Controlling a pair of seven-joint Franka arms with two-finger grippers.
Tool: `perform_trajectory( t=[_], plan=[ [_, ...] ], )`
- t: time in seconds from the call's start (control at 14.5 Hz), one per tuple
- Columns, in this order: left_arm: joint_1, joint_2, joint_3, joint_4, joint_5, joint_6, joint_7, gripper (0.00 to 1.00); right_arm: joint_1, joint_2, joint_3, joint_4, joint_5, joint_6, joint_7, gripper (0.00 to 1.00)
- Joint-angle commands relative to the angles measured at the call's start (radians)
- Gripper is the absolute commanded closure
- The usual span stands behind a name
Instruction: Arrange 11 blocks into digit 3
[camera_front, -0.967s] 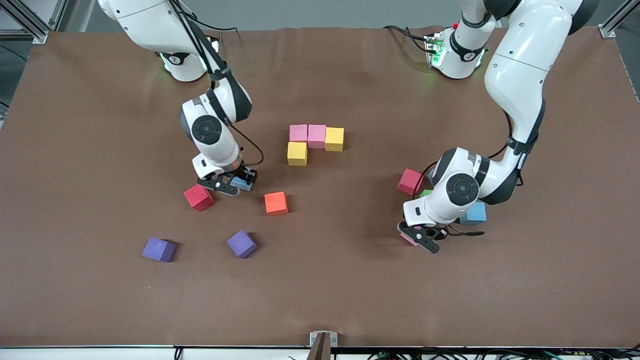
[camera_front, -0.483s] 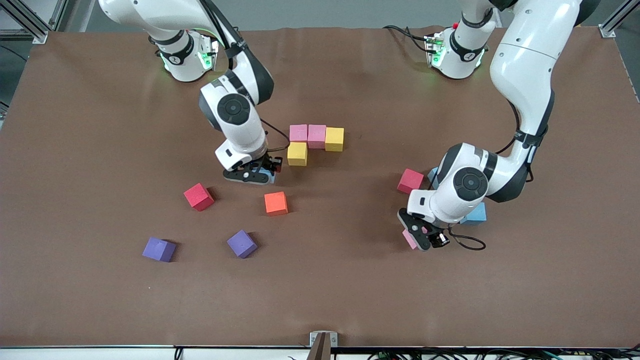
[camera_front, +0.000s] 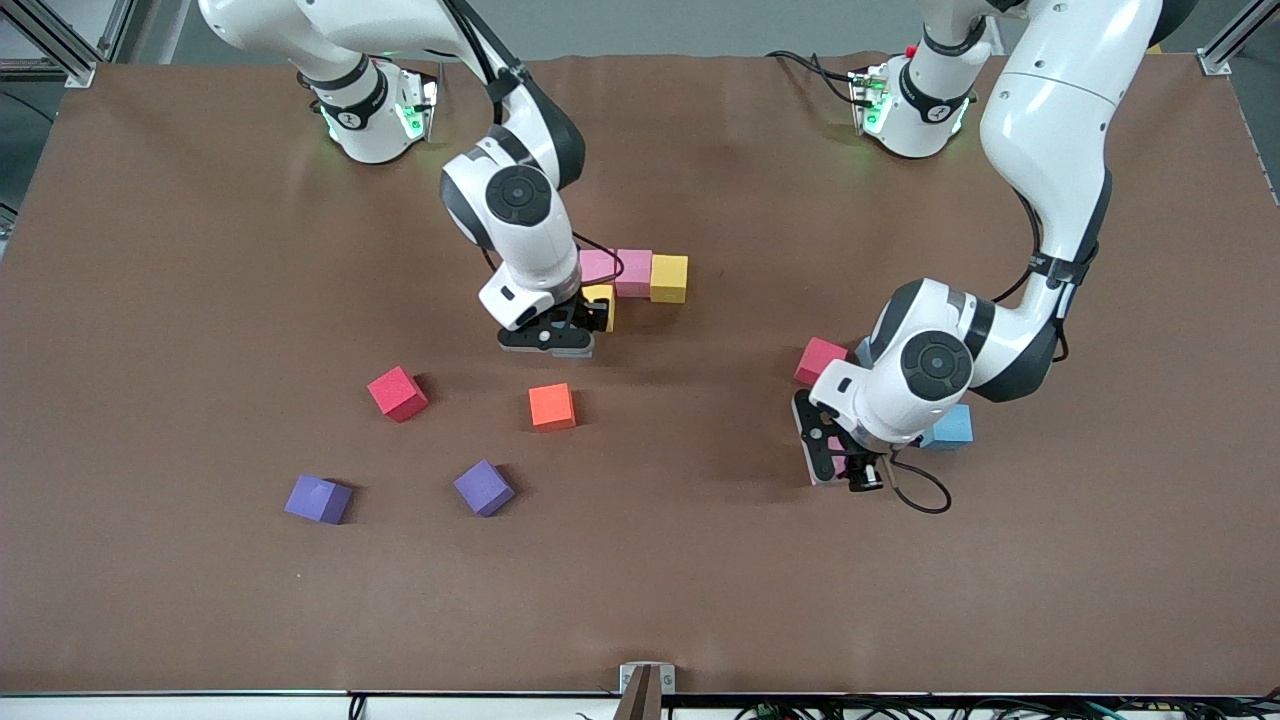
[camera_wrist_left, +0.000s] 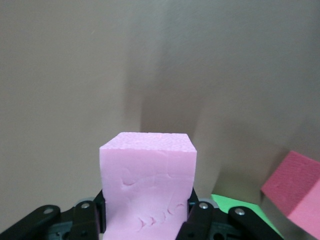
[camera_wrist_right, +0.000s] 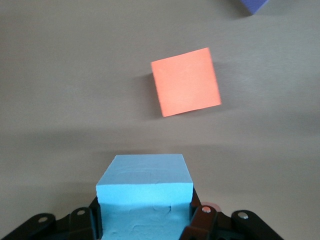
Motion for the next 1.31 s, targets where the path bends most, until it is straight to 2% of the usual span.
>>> perform_trajectory(
  t=[0.0,0.21,0.83,1.24],
  plan=[
    [-0.014,-0.015,-0.016,0.012,0.012,-0.045,0.047,0.74,0.003,0.080,-0.003,0.080,0.002,-0.007,-0.057,0.86],
    [-0.042,-0.012,-0.017,0.014,0.012,-0.045,0.103,0.75,0.003,0.126,-0.003,0.116,0.002,-0.007,-0.078,0.86],
    [-0.134,-0.010,-0.039,0.053,0.009,-0.066,0.092,0.78,0.004,0.149,-0.003,0.108,0.017,-0.002,-0.075,0.86],
    [-0.134,-0.002,-0.039,0.052,-0.001,-0.066,0.086,0.80,0.004,0.161,-0.003,0.107,0.017,-0.002,-0.072,0.86]
  ],
)
